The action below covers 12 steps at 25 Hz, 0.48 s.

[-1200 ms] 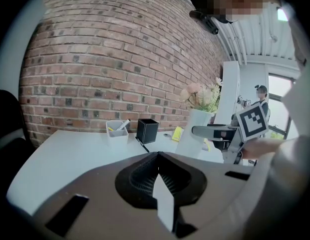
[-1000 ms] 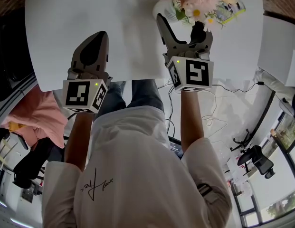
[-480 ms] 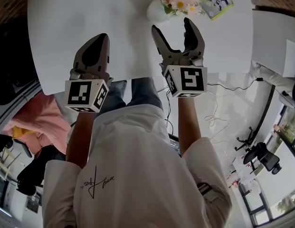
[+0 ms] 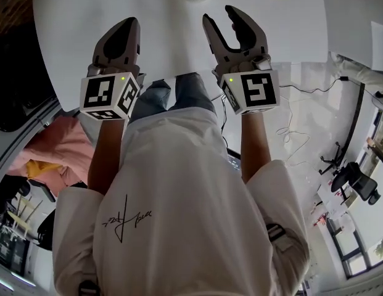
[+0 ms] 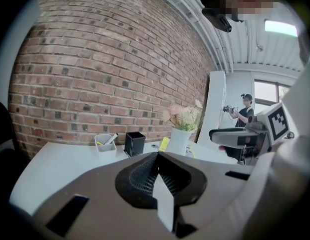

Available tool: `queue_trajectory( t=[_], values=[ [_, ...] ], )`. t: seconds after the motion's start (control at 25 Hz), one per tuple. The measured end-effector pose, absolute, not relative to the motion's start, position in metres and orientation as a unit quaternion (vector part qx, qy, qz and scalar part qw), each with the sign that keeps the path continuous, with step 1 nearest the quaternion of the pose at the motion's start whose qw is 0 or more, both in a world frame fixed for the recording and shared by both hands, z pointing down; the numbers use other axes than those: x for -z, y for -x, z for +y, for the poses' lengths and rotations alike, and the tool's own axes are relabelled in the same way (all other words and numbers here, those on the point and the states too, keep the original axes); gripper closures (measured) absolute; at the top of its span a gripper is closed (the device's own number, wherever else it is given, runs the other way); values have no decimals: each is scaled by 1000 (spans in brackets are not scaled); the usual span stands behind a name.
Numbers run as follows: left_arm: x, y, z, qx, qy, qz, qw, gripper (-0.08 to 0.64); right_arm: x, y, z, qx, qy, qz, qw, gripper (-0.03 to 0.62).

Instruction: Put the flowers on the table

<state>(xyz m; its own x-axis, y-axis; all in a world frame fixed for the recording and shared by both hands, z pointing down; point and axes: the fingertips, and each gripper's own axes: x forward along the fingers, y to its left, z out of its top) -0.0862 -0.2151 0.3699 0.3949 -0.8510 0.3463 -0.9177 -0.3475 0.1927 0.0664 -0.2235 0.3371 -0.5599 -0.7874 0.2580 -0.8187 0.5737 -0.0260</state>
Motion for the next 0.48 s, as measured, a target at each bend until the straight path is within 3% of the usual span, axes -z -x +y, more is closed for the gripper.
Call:
queue_trajectory(
  t=[0.48],
  values=[
    [-340, 70, -188, -98, -849, -499, 144, 555, -312, -91, -174, -100, -487, -864, 77, 491]
  ],
)
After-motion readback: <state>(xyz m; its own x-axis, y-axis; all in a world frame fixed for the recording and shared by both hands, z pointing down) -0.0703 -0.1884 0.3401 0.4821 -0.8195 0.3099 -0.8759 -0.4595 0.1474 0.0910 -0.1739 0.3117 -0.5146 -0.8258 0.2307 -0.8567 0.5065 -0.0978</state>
